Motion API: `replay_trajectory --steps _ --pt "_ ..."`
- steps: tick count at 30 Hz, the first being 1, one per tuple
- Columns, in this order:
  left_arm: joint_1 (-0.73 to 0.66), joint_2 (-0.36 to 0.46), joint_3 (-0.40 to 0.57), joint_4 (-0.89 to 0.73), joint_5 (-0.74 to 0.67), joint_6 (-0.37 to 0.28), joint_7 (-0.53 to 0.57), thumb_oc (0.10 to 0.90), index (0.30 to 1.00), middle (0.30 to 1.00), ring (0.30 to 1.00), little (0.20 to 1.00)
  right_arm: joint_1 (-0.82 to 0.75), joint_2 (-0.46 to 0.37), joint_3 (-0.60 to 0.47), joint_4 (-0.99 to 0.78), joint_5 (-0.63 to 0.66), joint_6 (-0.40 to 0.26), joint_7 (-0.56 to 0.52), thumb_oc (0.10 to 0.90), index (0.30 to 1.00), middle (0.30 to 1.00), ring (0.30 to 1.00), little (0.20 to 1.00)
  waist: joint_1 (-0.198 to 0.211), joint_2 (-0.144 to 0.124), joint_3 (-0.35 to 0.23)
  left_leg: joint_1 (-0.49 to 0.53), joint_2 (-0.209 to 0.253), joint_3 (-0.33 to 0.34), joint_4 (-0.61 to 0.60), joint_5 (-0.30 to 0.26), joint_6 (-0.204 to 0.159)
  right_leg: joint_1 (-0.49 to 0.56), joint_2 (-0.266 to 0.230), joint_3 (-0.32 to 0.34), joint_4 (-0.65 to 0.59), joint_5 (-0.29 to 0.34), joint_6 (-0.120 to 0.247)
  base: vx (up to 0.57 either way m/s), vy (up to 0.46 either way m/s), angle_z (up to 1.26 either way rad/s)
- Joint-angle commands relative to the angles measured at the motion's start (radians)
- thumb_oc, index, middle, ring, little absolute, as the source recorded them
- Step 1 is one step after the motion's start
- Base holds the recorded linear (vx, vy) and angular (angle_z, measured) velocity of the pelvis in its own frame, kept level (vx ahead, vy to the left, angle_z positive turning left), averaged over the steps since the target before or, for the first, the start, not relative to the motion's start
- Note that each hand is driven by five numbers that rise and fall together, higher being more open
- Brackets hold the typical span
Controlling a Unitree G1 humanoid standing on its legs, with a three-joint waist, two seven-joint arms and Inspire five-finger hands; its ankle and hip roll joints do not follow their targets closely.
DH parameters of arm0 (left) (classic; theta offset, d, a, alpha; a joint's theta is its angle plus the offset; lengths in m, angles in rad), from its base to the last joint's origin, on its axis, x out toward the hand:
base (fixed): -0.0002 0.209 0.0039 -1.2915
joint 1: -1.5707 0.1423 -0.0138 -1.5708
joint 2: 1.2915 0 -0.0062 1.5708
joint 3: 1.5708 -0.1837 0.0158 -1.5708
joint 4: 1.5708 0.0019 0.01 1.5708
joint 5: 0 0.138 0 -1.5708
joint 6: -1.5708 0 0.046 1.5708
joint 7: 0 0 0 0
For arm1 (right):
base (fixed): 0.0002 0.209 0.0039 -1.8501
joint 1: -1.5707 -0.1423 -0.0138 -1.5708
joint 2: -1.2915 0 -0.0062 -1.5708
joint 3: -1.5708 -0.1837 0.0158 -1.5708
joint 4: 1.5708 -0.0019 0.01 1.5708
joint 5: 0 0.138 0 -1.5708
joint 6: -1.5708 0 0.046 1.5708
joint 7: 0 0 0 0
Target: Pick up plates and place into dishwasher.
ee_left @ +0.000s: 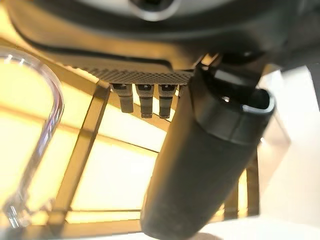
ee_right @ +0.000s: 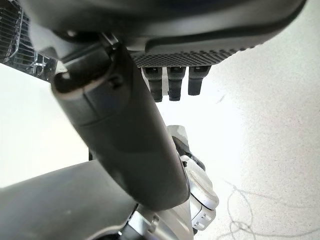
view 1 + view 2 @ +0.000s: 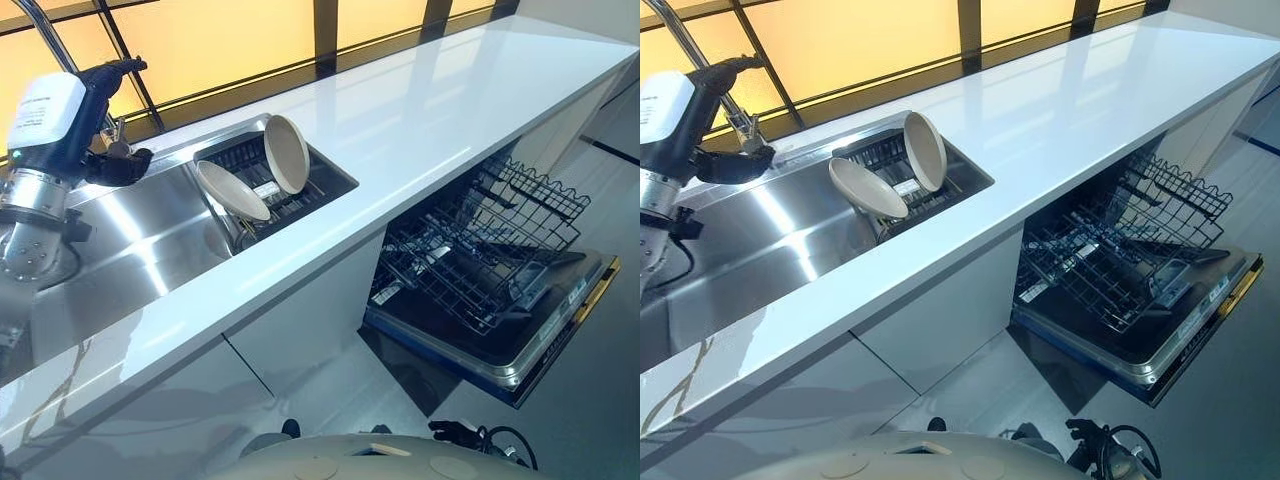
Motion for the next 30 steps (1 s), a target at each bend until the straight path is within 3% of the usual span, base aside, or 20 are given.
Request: replay_trajectory --steps 1,5,13,20,30 --pt "-0.152 0.131 0.035 0.062 0.124 -0.030 0.088 0.800 0.900 0.900 0.900 0.900 -0.057 0.006 0.006 -0.066 0.032 -0.053 0.033 0.800 0.900 0.900 0.900 0.900 -0.024 0.021 -0.016 0.040 -0.070 0.087 0.019 -0.153 0.051 -0.052 -0.022 0.022 0.055 -0.043 0.079 0.01 0.053 0.02" --pt "-0.210 0.186 -0.060 0.109 0.244 -0.033 0.051 0.800 0.900 0.900 0.900 0.900 -0.063 -0.005 0.012 -0.076 0.033 -0.050 0.044 0.800 0.900 0.900 0.900 0.900 -0.036 0.026 -0.013 0.043 -0.074 0.096 0.020 -0.157 0.056 -0.061 -0.027 0.025 0.066 -0.040 0.089 0.01 0.037 0.01" --pt "-0.374 0.239 -0.259 0.211 0.298 -0.046 -0.037 0.800 0.900 0.900 0.900 0.900 -0.074 -0.016 0.011 -0.058 0.031 -0.057 0.055 0.800 0.900 0.900 0.900 0.900 -0.056 0.036 -0.011 0.046 -0.079 0.112 0.022 -0.163 0.065 -0.075 -0.029 0.039 0.079 -0.037 0.099 0.01 0.013 0.01" --pt "-0.486 0.231 -0.388 0.244 0.304 -0.063 -0.089 0.800 0.900 0.900 0.900 0.900 -0.085 -0.024 0.009 -0.038 0.033 -0.067 0.058 0.800 0.900 0.900 0.900 0.900 -0.068 0.039 -0.005 0.048 -0.081 0.124 0.023 -0.167 0.069 -0.082 -0.025 0.048 0.083 -0.035 0.102 0.00 0.000 0.00" --pt "-0.531 0.184 -0.472 0.248 0.343 -0.040 -0.179 0.800 0.900 0.900 0.900 0.900 -0.098 -0.023 0.007 -0.009 0.031 -0.083 0.056 0.800 0.900 0.900 0.900 0.900 -0.078 0.043 0.003 0.047 -0.081 0.132 0.025 -0.168 0.069 -0.084 -0.014 0.059 0.081 -0.037 0.098 0.01 -0.007 -0.06"
